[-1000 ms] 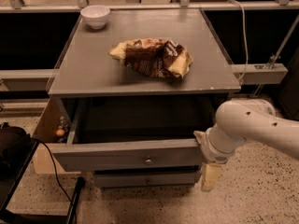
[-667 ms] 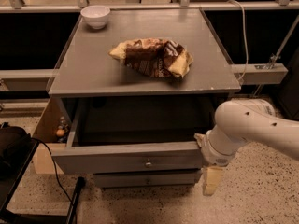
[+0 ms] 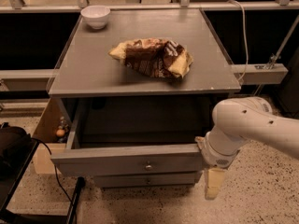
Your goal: Open top drawer
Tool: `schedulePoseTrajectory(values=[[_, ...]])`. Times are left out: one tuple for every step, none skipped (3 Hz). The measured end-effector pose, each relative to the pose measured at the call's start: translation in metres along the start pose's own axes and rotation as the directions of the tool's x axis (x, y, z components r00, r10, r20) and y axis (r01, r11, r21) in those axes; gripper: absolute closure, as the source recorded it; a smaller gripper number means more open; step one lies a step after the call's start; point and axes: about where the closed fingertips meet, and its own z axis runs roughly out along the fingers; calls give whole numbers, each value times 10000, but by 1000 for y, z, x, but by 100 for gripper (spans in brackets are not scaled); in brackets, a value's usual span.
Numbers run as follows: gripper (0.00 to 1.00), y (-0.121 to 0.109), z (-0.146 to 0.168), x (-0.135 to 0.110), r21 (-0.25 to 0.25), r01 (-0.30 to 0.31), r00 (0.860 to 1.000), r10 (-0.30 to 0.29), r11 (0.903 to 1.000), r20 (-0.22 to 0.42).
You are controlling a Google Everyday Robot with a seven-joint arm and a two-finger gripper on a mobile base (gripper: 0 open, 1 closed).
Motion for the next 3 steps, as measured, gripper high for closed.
schedulePoseTrajectory(values=[[0, 19, -7, 8, -434, -184, 9994, 170, 9989, -316], [0, 38, -16, 13, -802, -310, 9981, 265, 9963, -564], [0, 73, -38, 18, -1514, -299, 9938, 132, 9880, -1107]])
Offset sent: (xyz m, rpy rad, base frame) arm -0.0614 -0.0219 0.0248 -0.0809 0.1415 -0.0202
